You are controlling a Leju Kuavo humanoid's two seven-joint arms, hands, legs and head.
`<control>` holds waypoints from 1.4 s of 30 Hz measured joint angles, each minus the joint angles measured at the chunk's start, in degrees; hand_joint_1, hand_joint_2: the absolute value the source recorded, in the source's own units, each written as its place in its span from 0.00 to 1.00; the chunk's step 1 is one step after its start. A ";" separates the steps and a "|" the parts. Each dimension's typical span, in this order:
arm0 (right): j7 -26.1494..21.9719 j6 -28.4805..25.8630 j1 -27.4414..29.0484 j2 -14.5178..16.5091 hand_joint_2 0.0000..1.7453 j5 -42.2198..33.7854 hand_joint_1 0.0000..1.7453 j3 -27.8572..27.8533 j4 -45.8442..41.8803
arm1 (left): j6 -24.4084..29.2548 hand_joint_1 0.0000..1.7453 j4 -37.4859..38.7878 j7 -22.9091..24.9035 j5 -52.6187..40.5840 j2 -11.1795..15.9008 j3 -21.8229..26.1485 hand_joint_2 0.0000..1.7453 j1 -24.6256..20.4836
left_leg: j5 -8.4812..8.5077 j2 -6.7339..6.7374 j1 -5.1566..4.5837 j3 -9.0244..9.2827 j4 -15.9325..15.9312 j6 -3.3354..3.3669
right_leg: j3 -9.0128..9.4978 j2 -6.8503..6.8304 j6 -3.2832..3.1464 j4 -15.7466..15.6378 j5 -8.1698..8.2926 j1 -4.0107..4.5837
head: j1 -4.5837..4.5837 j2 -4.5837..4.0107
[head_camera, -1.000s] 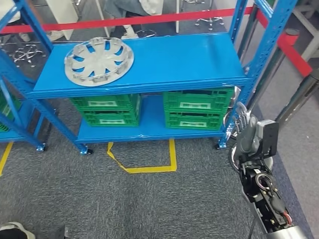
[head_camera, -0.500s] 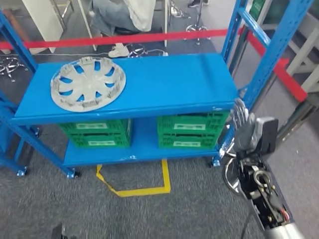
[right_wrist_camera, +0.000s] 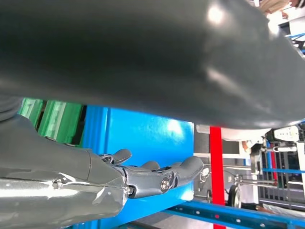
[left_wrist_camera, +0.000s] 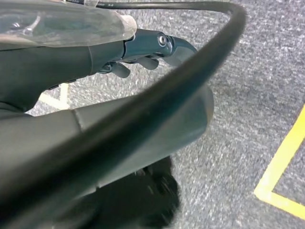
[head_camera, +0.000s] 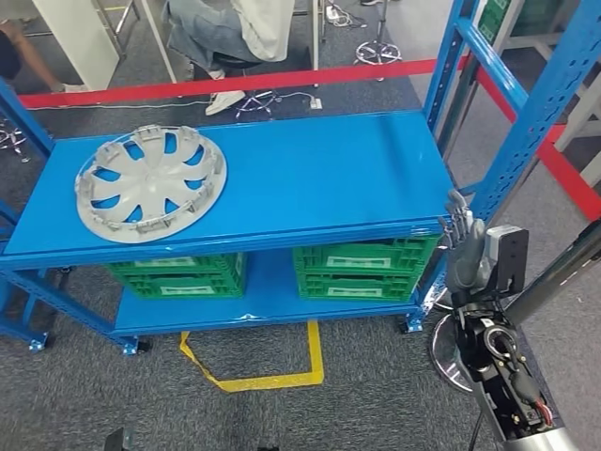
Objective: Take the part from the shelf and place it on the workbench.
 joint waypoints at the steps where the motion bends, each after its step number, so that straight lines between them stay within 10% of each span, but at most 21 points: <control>1: 0.15 0.11 0.16 0.00 0.00 0.39 0.00 0.02 0.00 | 0.00 0.00 0.00 -0.03 0.00 -0.01 0.00 0.00 0.07 | -0.90 0.06 0.20 -1.21 -0.54 -0.10 | 1.00 0.13 0.06 -0.14 -0.75 -0.03 | -0.24 0.00; 3: 0.45 0.21 0.52 0.00 0.00 1.16 0.00 0.05 -0.01 | -0.01 0.00 0.00 -0.15 -0.01 0.01 0.00 0.00 0.16 | 1.56 0.14 0.30 -1.50 -6.17 0.18 | 3.21 0.23 0.28 -0.29 -2.63 -0.04 | -0.80 0.01; 5: 0.62 0.27 0.96 -0.01 0.00 1.63 0.00 0.04 0.01 | -0.02 0.00 0.08 -0.23 -0.04 0.07 -0.02 0.00 0.35 | 9.19 0.70 -0.07 -0.80 -13.02 1.01 | 4.76 0.11 0.70 -0.31 -4.72 0.14 | -1.30 0.00; 7: 0.80 0.49 1.36 -0.04 0.00 1.85 0.00 0.01 -0.02 | -0.03 0.00 0.17 -0.24 -0.13 0.04 -0.04 0.00 0.42 | 13.08 0.86 -0.62 -0.68 -14.68 1.75 | 5.59 -0.09 1.41 -0.64 -6.52 0.28 | -1.16 0.00; 11: 0.87 1.22 1.02 -0.09 0.00 2.15 0.00 -0.09 -0.63 | -0.08 0.00 0.19 -0.22 -0.28 -0.08 -0.08 0.00 -0.11 | 10.43 -0.23 -0.38 0.87 -14.16 2.95 | 7.07 -0.42 2.81 -0.10 -9.10 -0.16 | -0.78 0.01; 15: 1.10 1.47 1.18 -0.16 0.00 2.37 0.00 -0.01 -0.56 | 0.07 0.00 0.20 -0.22 -0.25 -0.02 -0.13 0.00 -0.20 | 8.22 -1.49 0.00 3.96 -14.99 3.37 | -4.19 -0.40 3.70 17.13 -13.51 -0.47 | 0.11 0.01; 18: 1.22 1.77 1.45 -0.18 0.00 2.38 0.00 0.06 -0.32 | 0.09 0.00 0.22 -0.22 -0.17 -0.11 -0.19 0.00 0.05 | 6.70 -2.94 0.21 6.25 -15.02 2.94 | -8.49 -0.16 4.00 14.87 -6.04 -0.75 | 0.77 0.01; 21: 1.25 2.04 1.44 -0.20 0.00 2.45 0.00 0.09 -0.06 | 0.14 0.00 0.25 -0.22 0.07 -0.29 -0.20 0.00 0.06 | 5.93 -4.49 0.35 7.35 -14.96 2.29 | -8.01 1.93 3.59 6.31 1.15 -0.91 | 1.40 0.00; 26: 1.24 2.51 0.46 -0.14 0.00 2.53 0.00 0.22 0.13 | 0.41 0.00 0.35 -0.23 0.44 -0.27 -0.21 0.00 0.26 | 5.31 -4.22 0.25 6.46 -13.99 0.62 | -6.46 1.38 1.86 3.77 1.73 -1.05 | 1.08 0.01; 31: 1.24 2.94 0.16 -0.13 0.00 2.68 0.00 0.21 0.44 | 0.56 0.00 0.38 -0.28 0.54 -0.43 -0.22 0.00 -0.15 | -0.02 -0.09 0.77 -1.85 1.20 -0.30 | -5.59 -0.52 1.18 3.00 1.69 -1.10 | -0.40 0.01; 36: 1.26 3.12 -0.06 -0.11 0.00 2.70 0.00 0.43 0.54 | 0.69 0.00 0.37 -0.29 0.55 -0.31 -0.21 0.00 -0.18 | 7.92 0.33 0.55 4.85 -13.76 0.75 | -4.59 -1.12 1.86 2.95 0.21 -0.84 | -1.57 0.01; 42: 1.29 3.41 -0.66 -0.14 0.00 2.70 0.00 0.61 0.54 | 0.70 0.00 0.39 -0.31 0.55 -0.33 -0.20 0.00 -0.24 | 6.94 0.34 0.70 7.32 -16.95 2.09 | -4.89 -1.11 3.52 5.52 -2.77 -0.81 | -0.79 0.01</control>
